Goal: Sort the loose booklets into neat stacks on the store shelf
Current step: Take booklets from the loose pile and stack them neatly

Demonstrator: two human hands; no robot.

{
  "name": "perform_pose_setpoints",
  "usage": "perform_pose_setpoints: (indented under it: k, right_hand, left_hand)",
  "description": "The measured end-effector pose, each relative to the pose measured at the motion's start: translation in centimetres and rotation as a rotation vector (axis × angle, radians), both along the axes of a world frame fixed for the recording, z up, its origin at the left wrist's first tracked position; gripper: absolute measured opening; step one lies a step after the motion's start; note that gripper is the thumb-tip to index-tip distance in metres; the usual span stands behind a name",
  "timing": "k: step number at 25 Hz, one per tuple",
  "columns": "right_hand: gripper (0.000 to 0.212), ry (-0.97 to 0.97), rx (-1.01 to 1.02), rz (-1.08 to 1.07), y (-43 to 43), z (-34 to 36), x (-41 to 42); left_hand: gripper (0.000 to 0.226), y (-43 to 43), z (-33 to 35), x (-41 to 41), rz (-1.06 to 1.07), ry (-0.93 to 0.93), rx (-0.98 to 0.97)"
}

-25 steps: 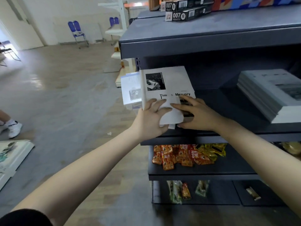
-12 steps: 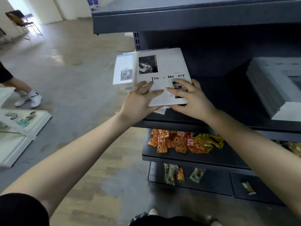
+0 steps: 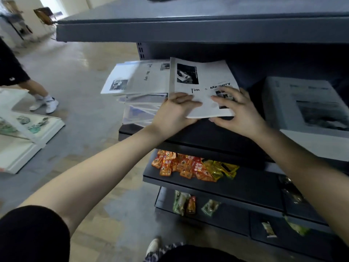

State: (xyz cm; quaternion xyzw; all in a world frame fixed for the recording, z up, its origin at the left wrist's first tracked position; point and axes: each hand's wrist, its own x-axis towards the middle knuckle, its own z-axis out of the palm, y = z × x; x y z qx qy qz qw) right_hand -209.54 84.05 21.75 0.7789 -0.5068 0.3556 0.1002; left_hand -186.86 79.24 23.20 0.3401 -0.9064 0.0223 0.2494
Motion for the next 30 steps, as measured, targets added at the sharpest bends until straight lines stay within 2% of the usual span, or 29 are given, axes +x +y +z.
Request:
perform_pose_setpoints:
  k: [8,13,16,18,20,24,28,30]
  right_hand:
    - [0.056,0.086,-0.073,-0.077,5.9,1.1,-14.2]
    - [0.055,0.109,-0.076,-0.157,10.0,-0.1,-20.6]
    - [0.069,0.098,0.121,-0.231,11.6,-0.6,-23.0]
    - [0.086,0.117,0.425,-0.316,12.4,-0.8,-24.0]
    - [0.089,0.118,0.581,-0.373,12.4,-0.7,-24.5]
    - [0.073,-0.019,0.568,-0.387,11.7,-0.6,-24.6]
    - [0.072,-0.111,0.56,-0.375,11.8,-0.7,-24.5]
    - [0.072,-0.128,0.563,-0.387,11.8,-0.5,-24.4]
  left_hand:
    - [0.054,3.2,-0.7,-14.6,-0.121,0.069,0.06]
    - [0.07,5.5,-1.2,-21.6,-0.246,0.063,0.061]
    - [0.068,6.4,-1.5,-24.4,-0.297,0.029,0.143]
    - [0.064,6.9,-1.9,-26.0,-0.246,-0.111,0.236]
    - [0.066,6.9,-2.3,-27.1,-0.178,-0.238,0.235]
    - [0.069,6.2,-2.6,-27.9,-0.139,-0.287,0.222]
    - [0.067,6.1,-3.0,-27.9,-0.109,-0.192,0.229]
    - [0.072,6.2,-3.1,-27.8,-0.057,-0.116,0.328]
